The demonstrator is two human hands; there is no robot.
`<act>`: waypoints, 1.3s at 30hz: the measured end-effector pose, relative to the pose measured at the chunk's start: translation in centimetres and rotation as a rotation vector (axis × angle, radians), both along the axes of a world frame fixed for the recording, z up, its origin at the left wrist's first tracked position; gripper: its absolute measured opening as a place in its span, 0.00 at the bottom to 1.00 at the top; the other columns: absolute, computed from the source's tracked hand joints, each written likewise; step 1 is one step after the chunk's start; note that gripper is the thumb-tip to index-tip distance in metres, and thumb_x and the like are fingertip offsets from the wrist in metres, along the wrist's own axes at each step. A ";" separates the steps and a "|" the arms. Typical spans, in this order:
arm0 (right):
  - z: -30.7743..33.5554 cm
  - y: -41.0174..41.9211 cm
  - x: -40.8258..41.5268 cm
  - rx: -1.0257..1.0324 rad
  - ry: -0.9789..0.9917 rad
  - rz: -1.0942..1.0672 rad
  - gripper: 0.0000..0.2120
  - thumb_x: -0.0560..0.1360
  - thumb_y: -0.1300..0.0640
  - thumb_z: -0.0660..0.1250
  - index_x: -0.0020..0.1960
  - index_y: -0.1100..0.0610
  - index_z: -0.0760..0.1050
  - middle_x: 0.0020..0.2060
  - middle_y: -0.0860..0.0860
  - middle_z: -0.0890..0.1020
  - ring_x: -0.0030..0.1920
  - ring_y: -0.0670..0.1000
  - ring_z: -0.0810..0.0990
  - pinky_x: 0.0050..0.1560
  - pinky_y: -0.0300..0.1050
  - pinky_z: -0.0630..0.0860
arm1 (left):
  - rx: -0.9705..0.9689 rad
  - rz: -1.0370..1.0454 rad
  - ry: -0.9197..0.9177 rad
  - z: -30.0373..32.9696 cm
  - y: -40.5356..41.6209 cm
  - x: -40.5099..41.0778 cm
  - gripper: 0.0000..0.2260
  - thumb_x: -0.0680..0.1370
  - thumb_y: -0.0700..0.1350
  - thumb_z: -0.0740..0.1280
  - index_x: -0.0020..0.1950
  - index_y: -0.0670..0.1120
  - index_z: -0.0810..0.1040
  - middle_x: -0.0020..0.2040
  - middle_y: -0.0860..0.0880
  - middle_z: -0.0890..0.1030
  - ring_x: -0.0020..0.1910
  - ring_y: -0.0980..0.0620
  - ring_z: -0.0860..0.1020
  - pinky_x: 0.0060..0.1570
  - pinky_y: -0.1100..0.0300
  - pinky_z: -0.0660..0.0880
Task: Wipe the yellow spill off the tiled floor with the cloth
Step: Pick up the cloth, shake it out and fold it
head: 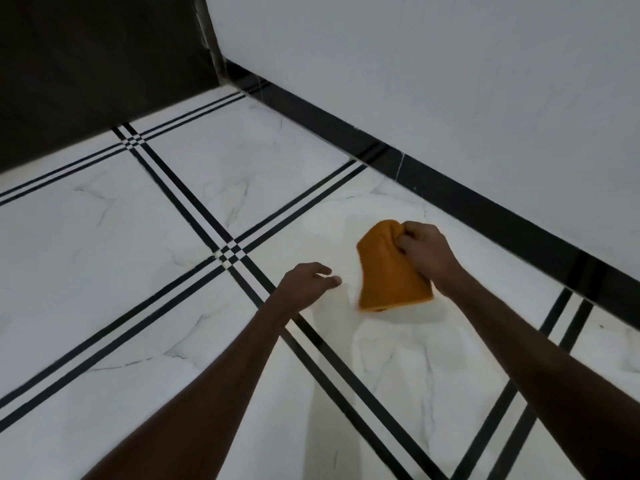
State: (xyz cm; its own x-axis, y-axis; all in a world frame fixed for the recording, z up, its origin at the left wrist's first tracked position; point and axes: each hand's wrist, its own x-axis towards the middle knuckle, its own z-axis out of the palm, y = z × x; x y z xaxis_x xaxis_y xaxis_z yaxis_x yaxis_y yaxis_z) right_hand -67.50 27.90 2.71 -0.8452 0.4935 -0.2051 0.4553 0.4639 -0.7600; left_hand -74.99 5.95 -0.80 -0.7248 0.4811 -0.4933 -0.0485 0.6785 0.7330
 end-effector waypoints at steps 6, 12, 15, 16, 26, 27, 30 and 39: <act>11.9 -2.0 -3.1 -0.398 0.263 -0.015 0.11 0.85 0.56 0.61 0.64 0.52 0.78 0.55 0.48 0.83 0.54 0.50 0.82 0.49 0.48 0.80 | 0.690 0.238 -0.700 8.7 1.0 -4.2 0.26 0.79 0.61 0.66 0.74 0.50 0.69 0.67 0.42 0.80 0.60 0.37 0.82 0.57 0.41 0.80; 20.1 -3.6 -5.7 -0.470 0.159 -0.188 0.12 0.83 0.56 0.65 0.66 0.53 0.77 0.55 0.52 0.83 0.56 0.56 0.82 0.55 0.58 0.82 | 0.506 0.261 -0.482 20.2 -0.2 -8.9 0.28 0.75 0.50 0.74 0.72 0.45 0.69 0.66 0.39 0.78 0.59 0.33 0.80 0.42 0.44 0.82; 28.2 -5.1 -6.4 -0.581 0.119 -0.173 0.04 0.81 0.59 0.68 0.55 0.57 0.75 0.47 0.49 0.81 0.48 0.52 0.82 0.37 0.47 0.82 | 0.477 0.280 -0.400 28.1 -3.1 -10.9 0.26 0.77 0.46 0.73 0.72 0.41 0.70 0.66 0.40 0.77 0.60 0.37 0.80 0.56 0.42 0.81; 31.0 -5.7 -6.6 -0.620 0.120 -0.152 0.02 0.80 0.60 0.69 0.51 0.57 0.76 0.46 0.49 0.82 0.47 0.52 0.83 0.33 0.44 0.82 | 0.482 0.284 -0.374 30.5 -4.2 -11.4 0.26 0.77 0.45 0.73 0.72 0.40 0.70 0.66 0.40 0.78 0.61 0.38 0.79 0.59 0.43 0.80; 65.2 -10.9 -8.8 -0.543 0.250 -0.071 0.02 0.79 0.59 0.70 0.51 0.54 0.78 0.45 0.52 0.86 0.40 0.50 0.88 0.33 0.42 0.83 | 0.477 0.327 0.502 61.4 -10.4 -6.1 0.14 0.74 0.49 0.76 0.58 0.56 0.81 0.53 0.58 0.82 0.51 0.56 0.82 0.43 0.69 0.78; 68.2 -11.2 -8.8 -0.531 0.262 -0.082 0.02 0.80 0.59 0.70 0.52 0.54 0.78 0.47 0.54 0.86 0.43 0.53 0.88 0.36 0.44 0.84 | 0.530 0.270 0.517 64.7 -9.9 -4.8 0.16 0.73 0.53 0.77 0.60 0.57 0.80 0.55 0.59 0.82 0.53 0.57 0.81 0.43 0.68 0.79; 77.1 -11.6 -7.9 -0.535 0.282 -0.113 0.05 0.80 0.62 0.70 0.55 0.60 0.78 0.49 0.60 0.86 0.47 0.59 0.88 0.46 0.53 0.85 | 0.405 0.130 0.745 74.8 -7.0 -2.0 0.32 0.67 0.67 0.74 0.69 0.59 0.72 0.61 0.61 0.75 0.56 0.59 0.77 0.48 0.63 0.79; 98.6 -9.3 0.6 -0.532 0.375 -0.089 0.11 0.79 0.63 0.71 0.60 0.65 0.77 0.47 0.63 0.86 0.39 0.56 0.88 0.33 0.44 0.83 | 0.306 0.037 1.123 98.0 -4.6 4.7 0.09 0.80 0.51 0.68 0.57 0.51 0.84 0.43 0.55 0.86 0.37 0.55 0.83 0.42 0.56 0.83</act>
